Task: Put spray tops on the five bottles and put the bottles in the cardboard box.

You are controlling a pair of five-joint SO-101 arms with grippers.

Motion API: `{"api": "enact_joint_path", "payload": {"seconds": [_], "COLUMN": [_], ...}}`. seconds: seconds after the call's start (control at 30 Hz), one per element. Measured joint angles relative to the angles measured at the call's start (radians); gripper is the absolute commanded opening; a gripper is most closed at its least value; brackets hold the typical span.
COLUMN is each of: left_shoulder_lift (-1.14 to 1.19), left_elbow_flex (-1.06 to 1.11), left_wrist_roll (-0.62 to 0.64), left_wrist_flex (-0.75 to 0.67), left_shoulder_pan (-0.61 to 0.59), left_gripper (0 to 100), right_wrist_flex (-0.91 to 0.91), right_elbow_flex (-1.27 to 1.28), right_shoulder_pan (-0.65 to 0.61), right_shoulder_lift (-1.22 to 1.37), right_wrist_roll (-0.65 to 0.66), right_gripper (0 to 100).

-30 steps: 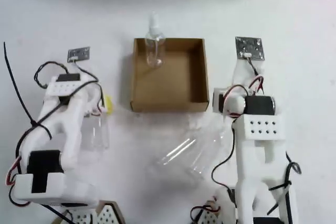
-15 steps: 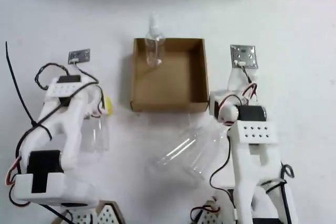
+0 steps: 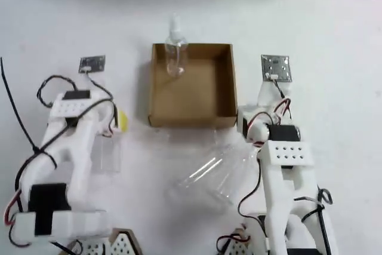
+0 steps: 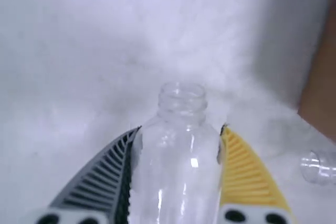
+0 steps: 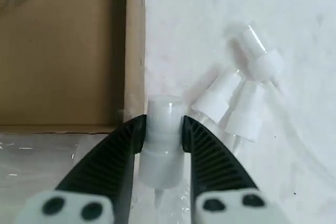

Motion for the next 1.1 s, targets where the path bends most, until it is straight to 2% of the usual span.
{"api": "enact_joint_path", "payload": {"seconds": [0.13,0.33,0.57,0.93,1.1], "left_shoulder_lift": [-0.133,-0.33,-0.488,-0.718,-0.907], "left_elbow_flex": [0.127,0.238,0.293,0.394,0.394], "left_wrist_roll": [-0.009,-0.009,-0.009,-0.009,-0.011], "left_wrist_flex": [-0.081,-0.126,-0.126,-0.299,-0.336], "left_shoulder_pan": [0.029,0.052,0.052,0.054,0.109], "left_gripper": [2,2,2,2,2], "right_wrist_flex": [0.0,0.0,0.0,0.0,0.014], "right_elbow_flex": [0.005,0.005,0.005,0.052,0.109], "right_shoulder_pan": [0.0,0.0,0.0,-0.025,-0.025], "right_shoulder_lift": [0.0,0.0,0.0,-0.117,-0.221], "right_wrist_roll": [0.0,0.0,0.0,0.0,0.012], "right_gripper": [1.7,1.7,1.7,1.9,2.1]}}
